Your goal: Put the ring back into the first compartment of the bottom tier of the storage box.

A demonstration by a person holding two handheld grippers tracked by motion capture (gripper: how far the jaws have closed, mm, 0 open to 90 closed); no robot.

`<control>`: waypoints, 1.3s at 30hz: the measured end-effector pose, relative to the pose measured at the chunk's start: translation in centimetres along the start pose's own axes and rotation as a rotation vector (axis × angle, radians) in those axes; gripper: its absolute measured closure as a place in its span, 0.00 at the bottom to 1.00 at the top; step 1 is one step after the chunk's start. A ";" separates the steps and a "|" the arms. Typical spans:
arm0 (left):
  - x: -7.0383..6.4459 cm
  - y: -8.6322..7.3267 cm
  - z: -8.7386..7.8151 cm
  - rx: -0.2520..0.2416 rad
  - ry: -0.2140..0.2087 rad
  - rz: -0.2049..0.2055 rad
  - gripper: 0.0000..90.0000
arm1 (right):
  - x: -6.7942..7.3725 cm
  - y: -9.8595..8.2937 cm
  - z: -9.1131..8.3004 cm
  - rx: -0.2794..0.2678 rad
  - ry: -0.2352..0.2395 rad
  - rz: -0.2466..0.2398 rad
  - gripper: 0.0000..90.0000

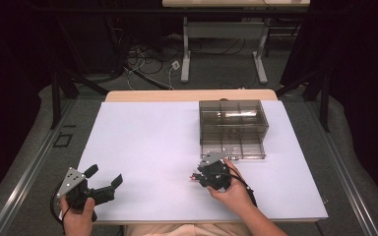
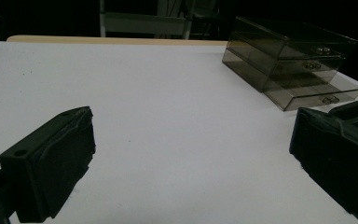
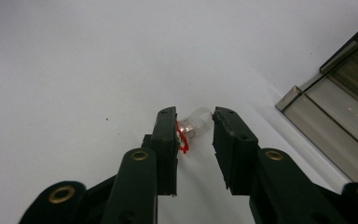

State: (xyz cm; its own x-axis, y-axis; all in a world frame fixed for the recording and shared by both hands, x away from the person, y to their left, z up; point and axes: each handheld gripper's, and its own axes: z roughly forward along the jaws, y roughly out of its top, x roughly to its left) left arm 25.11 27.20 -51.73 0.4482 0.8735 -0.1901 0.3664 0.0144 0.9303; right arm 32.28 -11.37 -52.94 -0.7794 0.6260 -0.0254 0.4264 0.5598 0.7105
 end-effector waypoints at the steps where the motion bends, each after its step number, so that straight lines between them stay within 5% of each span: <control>1: 0.0 0.0 0.0 0.000 0.000 0.000 0.00 | 0.0 0.0 0.0 0.000 0.000 0.000 0.78; 39: 0.1 -0.1 0.1 0.009 -0.006 -0.004 0.00 | 0.0 -0.9 1.0 0.105 0.026 -0.043 0.95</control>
State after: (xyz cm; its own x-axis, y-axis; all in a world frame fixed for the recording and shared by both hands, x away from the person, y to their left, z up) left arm 25.22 27.24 -51.88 0.4515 0.8705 -0.1958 0.3754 0.0138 0.9268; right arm 32.36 -11.27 -54.29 -0.8092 0.5865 -0.0347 0.4370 0.6404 0.6317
